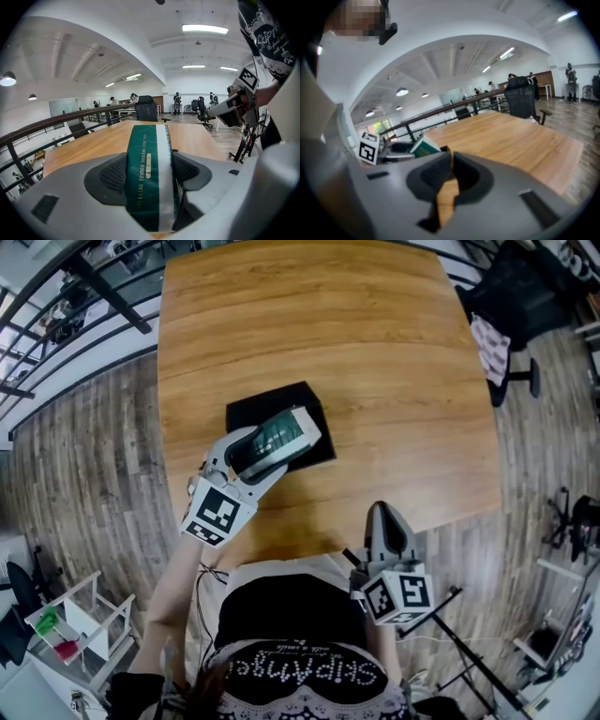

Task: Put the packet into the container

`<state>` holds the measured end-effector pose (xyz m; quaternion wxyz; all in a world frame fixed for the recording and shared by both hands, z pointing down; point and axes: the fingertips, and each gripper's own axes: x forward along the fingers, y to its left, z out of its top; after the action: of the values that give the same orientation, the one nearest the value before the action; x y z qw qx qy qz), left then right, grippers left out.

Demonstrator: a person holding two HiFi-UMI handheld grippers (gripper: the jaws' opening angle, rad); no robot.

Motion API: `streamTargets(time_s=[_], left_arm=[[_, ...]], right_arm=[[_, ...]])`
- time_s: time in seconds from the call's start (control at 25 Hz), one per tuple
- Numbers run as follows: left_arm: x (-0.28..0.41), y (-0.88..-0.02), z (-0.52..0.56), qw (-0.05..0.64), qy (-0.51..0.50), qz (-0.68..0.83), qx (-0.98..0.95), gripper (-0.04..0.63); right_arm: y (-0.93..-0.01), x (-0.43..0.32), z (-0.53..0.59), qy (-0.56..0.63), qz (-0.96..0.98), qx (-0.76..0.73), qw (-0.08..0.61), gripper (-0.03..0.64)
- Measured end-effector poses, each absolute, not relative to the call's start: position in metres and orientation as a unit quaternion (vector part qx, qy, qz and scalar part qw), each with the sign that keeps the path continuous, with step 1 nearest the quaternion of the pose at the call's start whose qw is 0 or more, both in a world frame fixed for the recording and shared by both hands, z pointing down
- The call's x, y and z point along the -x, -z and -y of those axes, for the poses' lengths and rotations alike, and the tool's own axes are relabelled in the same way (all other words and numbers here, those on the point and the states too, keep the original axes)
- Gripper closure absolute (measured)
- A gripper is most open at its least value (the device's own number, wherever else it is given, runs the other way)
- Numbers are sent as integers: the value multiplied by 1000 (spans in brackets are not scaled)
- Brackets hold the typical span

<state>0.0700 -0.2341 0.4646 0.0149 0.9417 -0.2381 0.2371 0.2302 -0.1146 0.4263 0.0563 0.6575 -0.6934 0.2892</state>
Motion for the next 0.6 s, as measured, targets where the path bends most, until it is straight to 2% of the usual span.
streamTargets(time_s=[0.6], left_arm=[[-82, -499, 228, 27, -312, 194, -930, 264]], right_arm=[[-425, -233, 110, -292, 688, -662, 56, 575]])
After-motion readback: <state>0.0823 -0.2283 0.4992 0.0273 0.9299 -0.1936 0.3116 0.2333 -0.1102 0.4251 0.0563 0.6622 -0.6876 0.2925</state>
